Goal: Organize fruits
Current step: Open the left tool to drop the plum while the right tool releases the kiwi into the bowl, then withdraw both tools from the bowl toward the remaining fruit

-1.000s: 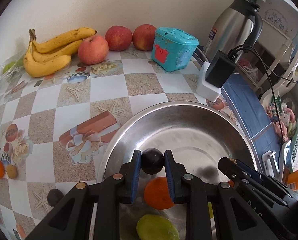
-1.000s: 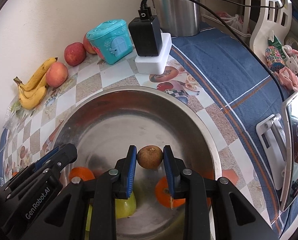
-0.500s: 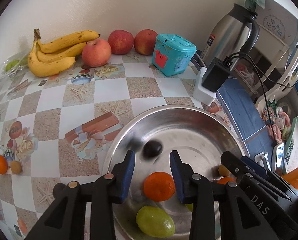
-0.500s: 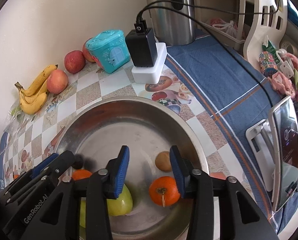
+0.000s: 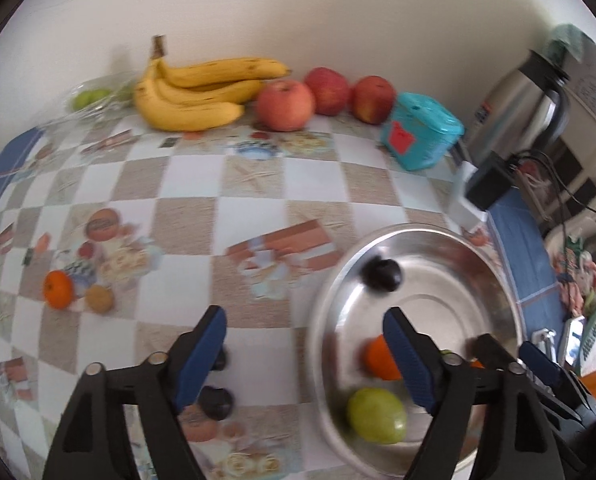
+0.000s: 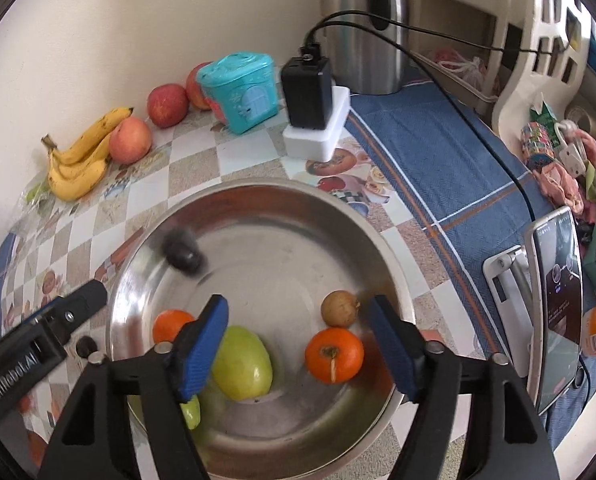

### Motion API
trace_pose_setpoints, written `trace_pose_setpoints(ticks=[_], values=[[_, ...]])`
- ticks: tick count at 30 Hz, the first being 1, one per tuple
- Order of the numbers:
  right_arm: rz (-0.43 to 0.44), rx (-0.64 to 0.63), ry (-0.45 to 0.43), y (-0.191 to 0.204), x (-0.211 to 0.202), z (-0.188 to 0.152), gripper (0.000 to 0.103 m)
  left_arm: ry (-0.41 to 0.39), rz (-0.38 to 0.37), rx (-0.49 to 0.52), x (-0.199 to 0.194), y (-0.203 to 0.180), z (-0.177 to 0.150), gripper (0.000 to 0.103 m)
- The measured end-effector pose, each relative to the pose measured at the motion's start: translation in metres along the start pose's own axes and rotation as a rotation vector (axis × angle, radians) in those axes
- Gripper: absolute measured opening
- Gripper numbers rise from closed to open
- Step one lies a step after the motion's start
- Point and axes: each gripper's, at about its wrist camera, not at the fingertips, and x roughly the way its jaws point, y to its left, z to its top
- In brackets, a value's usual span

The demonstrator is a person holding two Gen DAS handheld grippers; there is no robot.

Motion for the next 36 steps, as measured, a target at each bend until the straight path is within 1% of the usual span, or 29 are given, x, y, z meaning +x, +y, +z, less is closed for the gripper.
trace_pose_setpoints(ticks=[3,4,5,6,9,12,16,19,21,27,30,33,36], values=[[0.017,-0.022,-0.014,0.006,-0.003,-0.003,0.076,-0.008,0.039,-0.025,-0.003,0.015,-0.004,0.1],[0.022,-0.027,-0.019,0.008,-0.004,-0.004,0.082,-0.015,0.053,-0.033,-0.005,0.02,-0.005,0.103],[0.022,-0.031,-0.023,0.01,-0.004,-0.004,0.088,-0.022,0.061,-0.04,-0.007,0.023,-0.006,0.103],[0.018,-0.039,-0.032,0.012,-0.006,-0.005,0.097,-0.026,0.066,-0.047,-0.008,0.027,-0.007,0.103],[0.008,-0.066,-0.054,0.018,-0.01,-0.007,0.097,-0.034,0.082,-0.07,-0.012,0.039,-0.01,0.103],[0.017,-0.082,-0.061,0.024,-0.013,-0.01,0.097,-0.039,0.089,-0.081,-0.015,0.046,-0.012,0.103],[0.018,-0.101,-0.054,0.03,-0.013,-0.014,0.097,-0.038,0.094,-0.094,-0.02,0.055,-0.016,0.103],[0.038,-0.113,-0.043,0.036,-0.013,-0.016,0.097,-0.036,0.1,-0.104,-0.024,0.062,-0.019,0.103],[0.041,-0.126,-0.043,0.041,-0.014,-0.018,0.097,-0.04,0.098,-0.114,-0.028,0.069,-0.02,0.103],[0.016,-0.224,-0.056,0.067,-0.016,-0.023,0.097,-0.07,0.069,-0.166,-0.041,0.092,-0.022,0.103],[0.024,-0.249,-0.054,0.078,-0.016,-0.026,0.097,-0.087,0.081,-0.186,-0.05,0.106,-0.022,0.103],[0.05,-0.26,-0.055,0.089,-0.017,-0.028,0.097,-0.096,0.097,-0.202,-0.057,0.12,-0.023,0.103],[0.06,-0.29,-0.055,0.104,-0.018,-0.031,0.097,-0.104,0.119,-0.204,-0.064,0.133,-0.024,0.103]])
